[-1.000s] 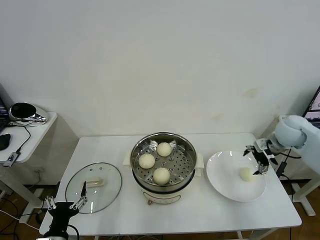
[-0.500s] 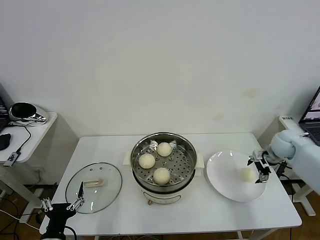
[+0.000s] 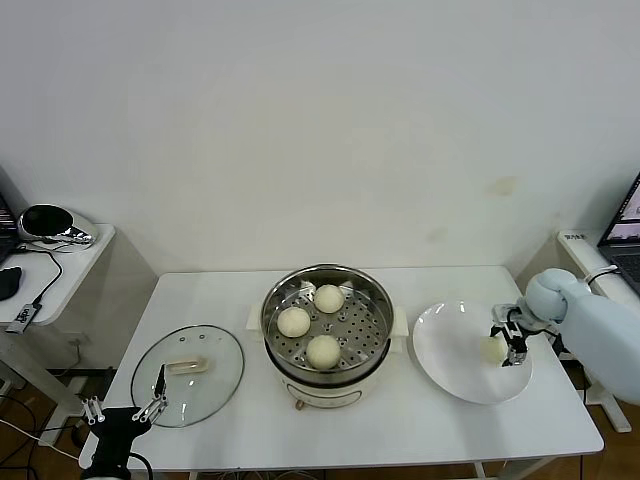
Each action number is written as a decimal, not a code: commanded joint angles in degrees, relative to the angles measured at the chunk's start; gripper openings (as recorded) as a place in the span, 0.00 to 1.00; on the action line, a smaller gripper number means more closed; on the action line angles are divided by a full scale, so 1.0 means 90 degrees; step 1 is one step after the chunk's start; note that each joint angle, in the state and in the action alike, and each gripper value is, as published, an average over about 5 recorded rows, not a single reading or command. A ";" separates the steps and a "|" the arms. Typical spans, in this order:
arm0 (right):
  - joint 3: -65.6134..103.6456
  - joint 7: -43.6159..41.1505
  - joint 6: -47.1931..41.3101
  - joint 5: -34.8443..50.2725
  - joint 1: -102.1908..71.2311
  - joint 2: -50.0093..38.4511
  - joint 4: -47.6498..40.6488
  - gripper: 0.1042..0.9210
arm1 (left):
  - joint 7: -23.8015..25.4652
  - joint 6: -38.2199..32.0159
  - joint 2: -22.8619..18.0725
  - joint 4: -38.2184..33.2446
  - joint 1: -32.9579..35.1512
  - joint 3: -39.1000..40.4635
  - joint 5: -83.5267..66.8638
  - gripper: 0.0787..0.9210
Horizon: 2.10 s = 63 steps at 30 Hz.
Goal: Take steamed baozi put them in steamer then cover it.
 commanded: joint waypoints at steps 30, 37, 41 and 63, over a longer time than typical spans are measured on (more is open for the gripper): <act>-0.4966 0.0995 -0.2841 0.5269 0.6500 -0.0222 0.4175 0.63 | 0.0036 0.0046 0.0169 0.0043 -0.0319 0.0190 -0.0011 0.88; -0.5355 0.1629 -0.3684 0.6305 0.6414 0.0909 0.4208 0.63 | 0.0036 0.0055 0.0182 0.0060 -0.0383 0.0202 -0.0013 0.88; -0.5195 0.1963 -0.4065 0.6480 0.5849 0.1341 0.3913 0.63 | 0.0034 0.0045 0.0153 0.0093 -0.0400 0.0190 -0.0016 0.88; -0.4862 0.2007 -0.4217 0.5464 0.4321 0.1873 0.2858 0.63 | 0.0032 0.0046 -0.0014 0.0061 -0.0446 0.0220 -0.0011 0.88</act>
